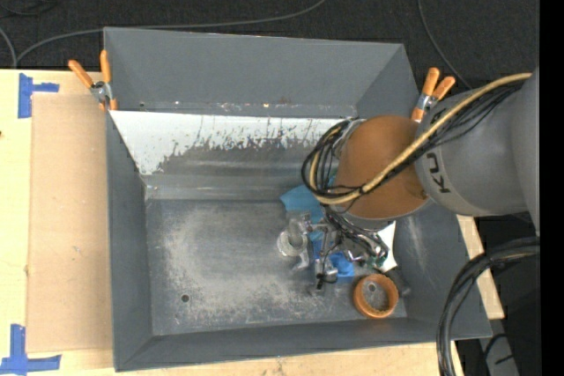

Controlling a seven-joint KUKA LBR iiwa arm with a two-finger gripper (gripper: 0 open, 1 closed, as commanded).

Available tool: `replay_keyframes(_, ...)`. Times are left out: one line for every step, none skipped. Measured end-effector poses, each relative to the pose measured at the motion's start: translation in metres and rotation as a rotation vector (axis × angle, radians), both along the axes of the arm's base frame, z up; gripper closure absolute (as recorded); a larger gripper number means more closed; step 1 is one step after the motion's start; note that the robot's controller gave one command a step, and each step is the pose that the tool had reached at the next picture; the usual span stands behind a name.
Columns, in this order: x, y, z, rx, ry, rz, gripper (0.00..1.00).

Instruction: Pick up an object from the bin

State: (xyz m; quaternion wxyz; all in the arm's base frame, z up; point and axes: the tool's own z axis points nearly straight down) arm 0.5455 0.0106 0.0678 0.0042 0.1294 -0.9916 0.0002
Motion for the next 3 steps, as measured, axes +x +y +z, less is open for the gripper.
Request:
replay_keyframes(0.012, 0.038, 0.071, 0.003, -0.007, 0.019, 0.0)
replay_keyframes(0.069, 0.016, 0.031, 0.004, 0.007, 0.329, 0.0)
replay_keyframes(0.031, 0.023, 0.006, 0.001, -0.002, -0.229, 0.0)
